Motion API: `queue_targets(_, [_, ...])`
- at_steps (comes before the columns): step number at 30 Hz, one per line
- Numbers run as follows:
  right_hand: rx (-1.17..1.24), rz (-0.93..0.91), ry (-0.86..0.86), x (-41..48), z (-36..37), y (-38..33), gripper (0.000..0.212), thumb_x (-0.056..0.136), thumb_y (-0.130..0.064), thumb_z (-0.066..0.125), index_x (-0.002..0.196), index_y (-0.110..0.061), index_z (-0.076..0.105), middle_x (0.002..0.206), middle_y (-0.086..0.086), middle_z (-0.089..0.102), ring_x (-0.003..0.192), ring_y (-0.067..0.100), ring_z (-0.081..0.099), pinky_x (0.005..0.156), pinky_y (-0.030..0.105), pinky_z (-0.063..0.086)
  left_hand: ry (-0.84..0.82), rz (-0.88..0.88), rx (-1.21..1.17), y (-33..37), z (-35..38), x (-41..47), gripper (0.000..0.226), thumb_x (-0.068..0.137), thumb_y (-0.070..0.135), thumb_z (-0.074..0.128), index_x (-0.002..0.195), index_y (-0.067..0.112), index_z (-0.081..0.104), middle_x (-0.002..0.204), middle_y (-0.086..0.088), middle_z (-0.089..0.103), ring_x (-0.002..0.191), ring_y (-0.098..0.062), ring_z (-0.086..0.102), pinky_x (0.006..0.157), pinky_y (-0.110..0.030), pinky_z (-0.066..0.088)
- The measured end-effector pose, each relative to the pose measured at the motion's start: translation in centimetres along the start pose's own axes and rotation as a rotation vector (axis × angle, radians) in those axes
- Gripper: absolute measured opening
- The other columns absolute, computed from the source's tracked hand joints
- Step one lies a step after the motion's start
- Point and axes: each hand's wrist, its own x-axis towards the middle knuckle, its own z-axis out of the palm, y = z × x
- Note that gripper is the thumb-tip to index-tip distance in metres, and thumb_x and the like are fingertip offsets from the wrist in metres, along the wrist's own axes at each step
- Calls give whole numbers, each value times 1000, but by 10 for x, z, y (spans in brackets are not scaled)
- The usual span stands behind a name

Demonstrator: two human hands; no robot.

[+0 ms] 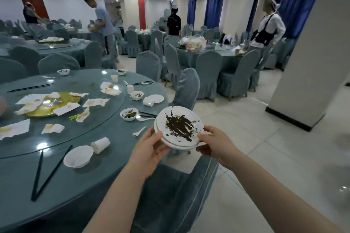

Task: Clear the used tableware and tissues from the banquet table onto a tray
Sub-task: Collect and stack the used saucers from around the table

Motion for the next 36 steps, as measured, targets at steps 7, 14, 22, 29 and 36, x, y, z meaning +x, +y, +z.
queue_targets(7, [78, -23, 52, 35, -124, 4, 30, 85, 7, 59, 111, -7, 65, 87, 18, 69, 65, 20, 61, 58, 24, 54, -100, -18, 74, -68, 106, 69, 29, 93, 16, 55, 121, 14, 59, 103, -12, 73, 86, -24, 72, 64, -32, 58])
queue_targets(14, [83, -3, 68, 86, -233, 13, 36, 80, 4, 66, 112, -12, 62, 84, 15, 70, 68, 20, 63, 63, 25, 55, -96, -52, 48, -132, 186, 132, 27, 94, 9, 54, 121, 9, 59, 102, -16, 71, 78, -24, 73, 59, -30, 58])
queue_targets(22, [112, 77, 29, 173, -280, 14, 22, 86, -2, 62, 107, -7, 67, 79, 9, 66, 58, 16, 57, 60, 23, 51, 1, -68, 14, -148, 214, 219, 28, 92, 6, 55, 118, 14, 62, 102, -14, 72, 79, -23, 73, 60, -30, 58])
queue_targets(29, [68, 133, -19, 275, -284, -6, 19, 92, -6, 58, 110, -2, 62, 81, 11, 60, 66, 21, 60, 66, 27, 51, 126, -17, -69, -136, 207, 305, 20, 93, 7, 55, 104, 21, 64, 93, -8, 75, 79, -21, 73, 66, -36, 61])
queue_targets(36, [40, 190, -116, 372, -269, 2, 15, 93, -12, 58, 106, -8, 66, 84, 8, 68, 69, 21, 62, 62, 25, 51, 302, 7, -209, -124, 178, 362, 28, 91, 4, 56, 116, 17, 60, 101, -9, 74, 83, -23, 72, 62, -33, 60])
